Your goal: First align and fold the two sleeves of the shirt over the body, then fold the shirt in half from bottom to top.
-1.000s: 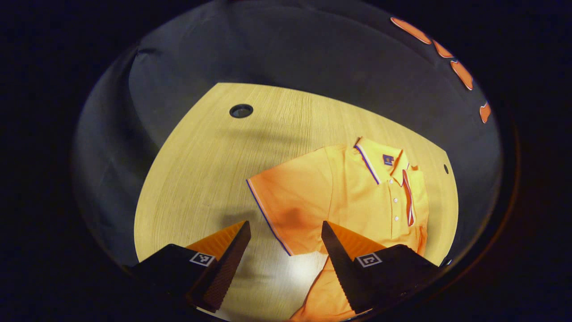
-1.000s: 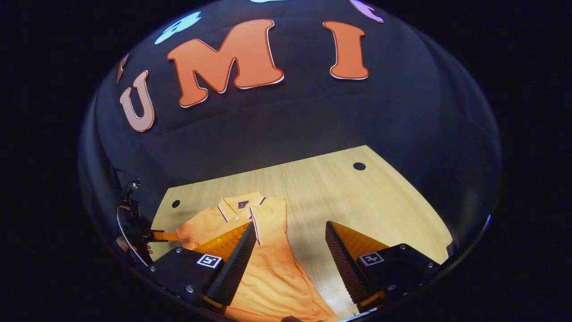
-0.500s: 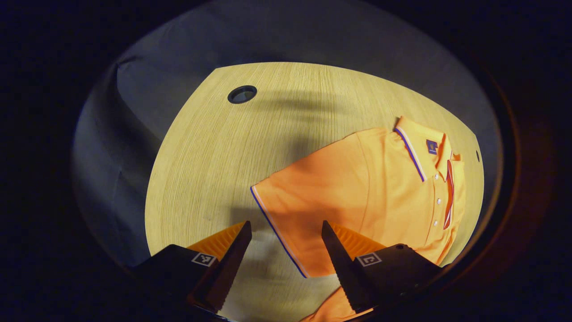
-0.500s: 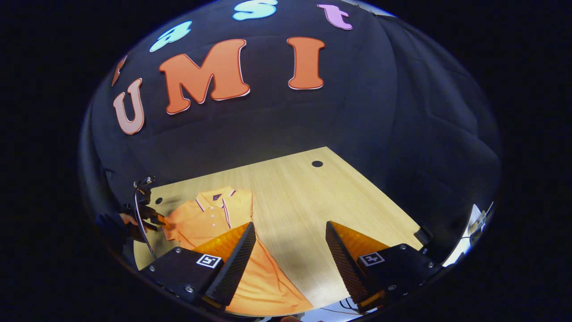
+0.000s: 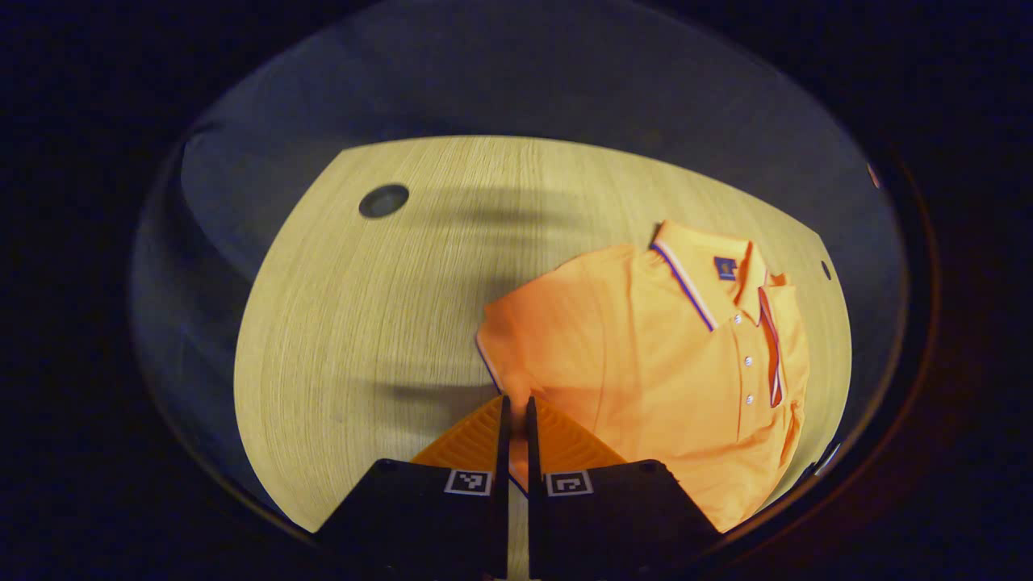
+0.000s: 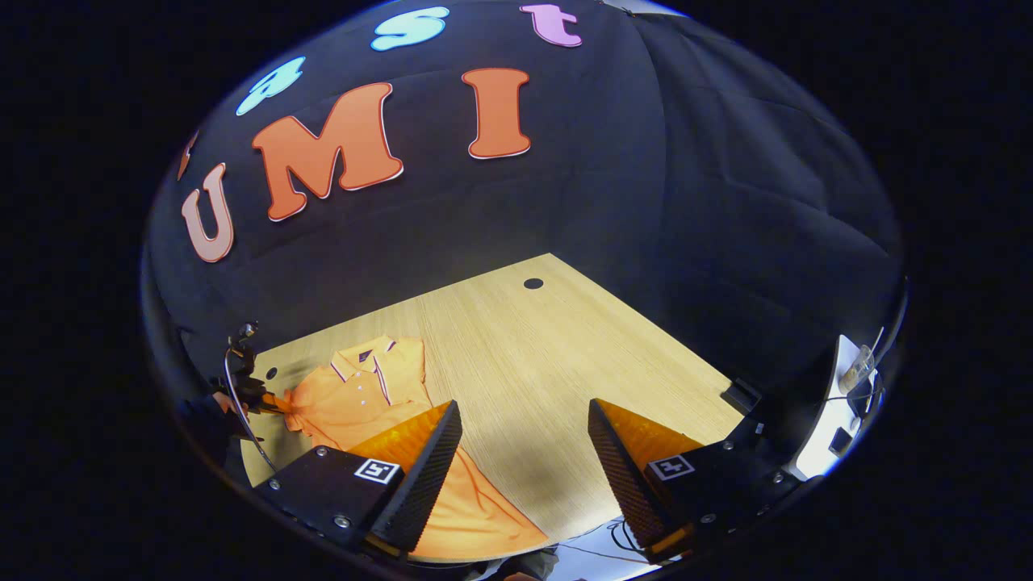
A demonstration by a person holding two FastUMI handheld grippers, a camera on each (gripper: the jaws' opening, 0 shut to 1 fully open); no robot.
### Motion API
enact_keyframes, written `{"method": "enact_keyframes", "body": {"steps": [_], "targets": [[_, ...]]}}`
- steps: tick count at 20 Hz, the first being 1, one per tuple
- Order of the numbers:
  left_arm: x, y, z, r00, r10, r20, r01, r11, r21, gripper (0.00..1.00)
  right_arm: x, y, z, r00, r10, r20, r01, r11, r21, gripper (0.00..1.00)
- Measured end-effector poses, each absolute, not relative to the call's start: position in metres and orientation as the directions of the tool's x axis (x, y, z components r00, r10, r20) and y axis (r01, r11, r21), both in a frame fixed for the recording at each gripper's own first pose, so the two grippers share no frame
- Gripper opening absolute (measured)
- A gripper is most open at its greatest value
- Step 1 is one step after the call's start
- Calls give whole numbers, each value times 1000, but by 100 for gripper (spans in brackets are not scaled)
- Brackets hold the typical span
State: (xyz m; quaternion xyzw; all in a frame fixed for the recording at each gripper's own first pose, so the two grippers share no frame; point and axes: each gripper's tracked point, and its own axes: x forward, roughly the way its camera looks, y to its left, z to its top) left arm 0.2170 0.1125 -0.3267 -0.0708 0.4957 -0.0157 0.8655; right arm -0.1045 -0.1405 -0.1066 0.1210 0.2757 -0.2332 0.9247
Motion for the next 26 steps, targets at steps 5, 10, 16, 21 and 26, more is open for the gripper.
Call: {"method": "enact_keyframes", "body": {"steps": [5,10,16,21,26], "targets": [[234,74,-274,609,-191,-770,130,981,-141,10,-92,-134,-110,748,-343,-568,481,870,108,96],[245,23,-258,626,-268,-732,238,960,-148,10,-92,-128,-112,747,-337,-573,468,879,94,96],[249,-43,-250,591,-421,-688,369,900,-233,12,-115,-120,-124,707,-372,-601,516,853,80,96],[231,-54,-236,601,-463,-651,396,880,-261,92,-129,-108,-132,705,-365,-609,518,851,90,96],[200,-32,-189,713,-408,-571,345,912,-221,97,-117,-102,-120,768,-318,-555,430,899,79,96]]}}
